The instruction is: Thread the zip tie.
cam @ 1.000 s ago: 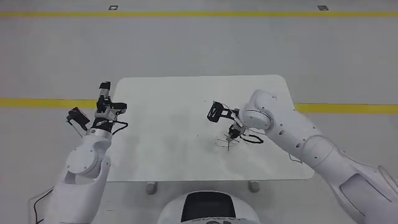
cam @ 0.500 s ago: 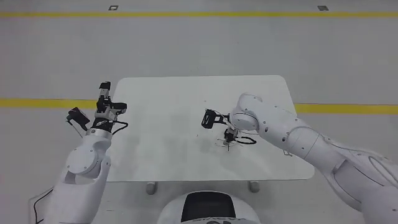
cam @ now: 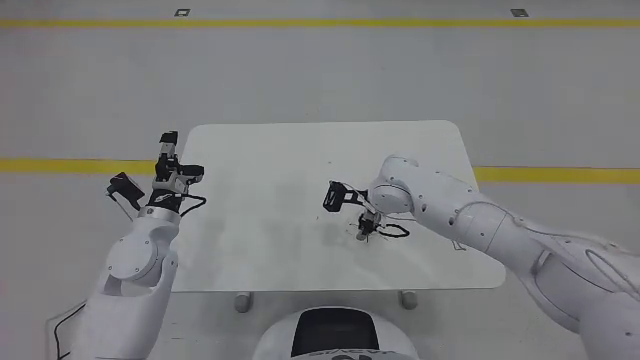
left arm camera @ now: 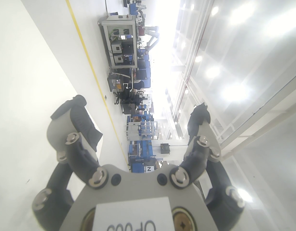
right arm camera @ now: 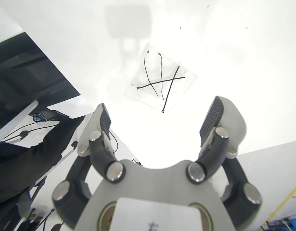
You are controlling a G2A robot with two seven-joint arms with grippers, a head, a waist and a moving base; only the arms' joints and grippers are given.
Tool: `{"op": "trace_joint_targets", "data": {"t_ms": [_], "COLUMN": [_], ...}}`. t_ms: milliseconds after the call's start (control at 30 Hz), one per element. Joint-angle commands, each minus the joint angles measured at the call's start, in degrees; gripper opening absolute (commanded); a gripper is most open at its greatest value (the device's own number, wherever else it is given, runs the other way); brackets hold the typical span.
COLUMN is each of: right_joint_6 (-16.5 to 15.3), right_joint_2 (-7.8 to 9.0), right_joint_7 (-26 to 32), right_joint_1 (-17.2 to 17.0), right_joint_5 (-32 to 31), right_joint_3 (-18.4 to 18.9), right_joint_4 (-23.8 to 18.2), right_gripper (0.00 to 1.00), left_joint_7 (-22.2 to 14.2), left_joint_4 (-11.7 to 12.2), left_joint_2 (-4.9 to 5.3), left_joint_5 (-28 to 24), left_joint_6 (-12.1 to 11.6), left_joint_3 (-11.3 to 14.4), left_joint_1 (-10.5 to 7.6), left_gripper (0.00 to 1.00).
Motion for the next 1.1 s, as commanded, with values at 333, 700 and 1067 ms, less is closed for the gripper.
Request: {"op": "trace_joint_targets", "data": {"t_ms": [333,700,1067], "right_joint_6": [0.0,0.0,0.0], "right_joint_2": [-0.47,-1.14,-1.65], "right_joint_7": [-1.4,-1.2,-1.7], "right_joint_1": [-0.9,-1.2,-2.2], "right_joint_5": [-0.7,-0.5,-2.1], "right_joint_3": [0.1,0.1,0.1], "right_joint_4": [1.7,2.3,3.1], "right_gripper": [1.0,1.0,0.61], "left_joint_7": [0.0,0.0,0.0], "left_joint_4": [0.0,0.0,0.0], "left_joint_2": [0.0,0.0,0.0], "left_joint_5": [0.0,0.0,0.0], "left_joint_6": [0.0,0.0,0.0], "left_joint_3": [0.0,0.0,0.0], "left_joint_1": [0.0,0.0,0.0], "left_gripper": [1.0,1.0,1.0]}}
